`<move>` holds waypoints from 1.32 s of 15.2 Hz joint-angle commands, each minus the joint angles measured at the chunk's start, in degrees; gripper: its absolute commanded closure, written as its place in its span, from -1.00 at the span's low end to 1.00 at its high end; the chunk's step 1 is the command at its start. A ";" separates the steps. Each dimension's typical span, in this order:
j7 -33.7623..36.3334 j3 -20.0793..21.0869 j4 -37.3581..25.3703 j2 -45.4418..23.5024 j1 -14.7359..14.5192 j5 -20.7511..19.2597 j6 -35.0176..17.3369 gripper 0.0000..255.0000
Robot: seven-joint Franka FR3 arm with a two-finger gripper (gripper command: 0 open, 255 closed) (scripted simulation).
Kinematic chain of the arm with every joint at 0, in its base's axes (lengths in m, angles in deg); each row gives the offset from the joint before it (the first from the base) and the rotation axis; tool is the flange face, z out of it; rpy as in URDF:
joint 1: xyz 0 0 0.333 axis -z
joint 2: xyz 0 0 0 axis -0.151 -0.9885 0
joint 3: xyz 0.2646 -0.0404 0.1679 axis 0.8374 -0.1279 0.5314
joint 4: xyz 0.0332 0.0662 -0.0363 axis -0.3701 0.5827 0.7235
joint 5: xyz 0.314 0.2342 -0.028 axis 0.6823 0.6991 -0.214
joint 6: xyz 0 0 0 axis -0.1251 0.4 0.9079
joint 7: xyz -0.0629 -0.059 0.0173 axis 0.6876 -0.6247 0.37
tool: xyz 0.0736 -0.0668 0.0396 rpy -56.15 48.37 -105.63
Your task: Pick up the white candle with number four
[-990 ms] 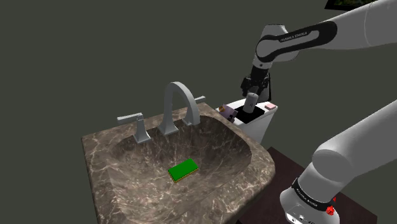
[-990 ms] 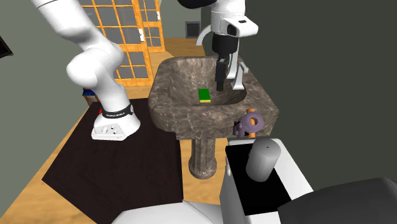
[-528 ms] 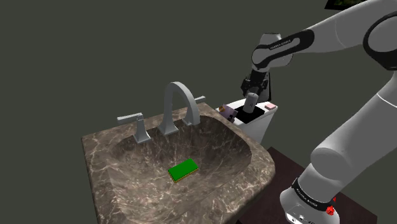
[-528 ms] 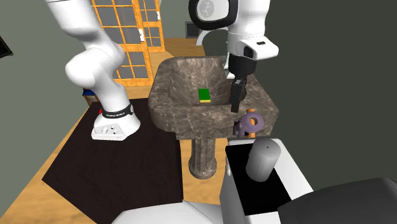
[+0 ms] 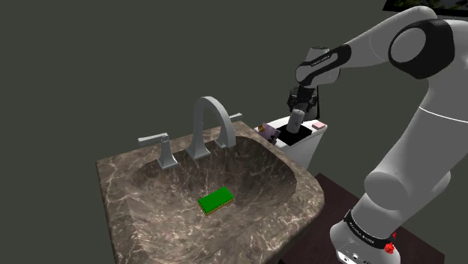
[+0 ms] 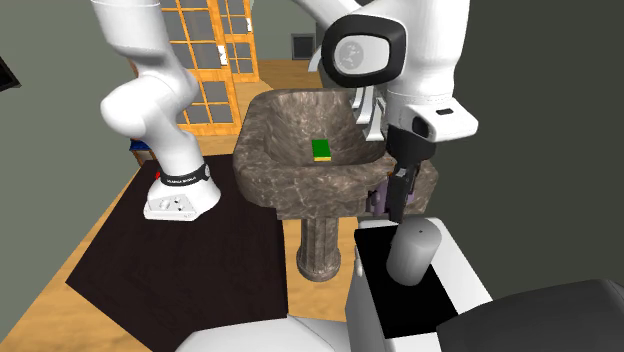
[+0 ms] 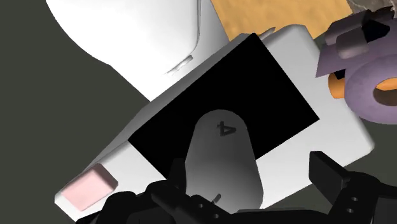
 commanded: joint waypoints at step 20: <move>0.61 -0.84 -0.54 -7.12 1.42 0.88 -7.43 1.00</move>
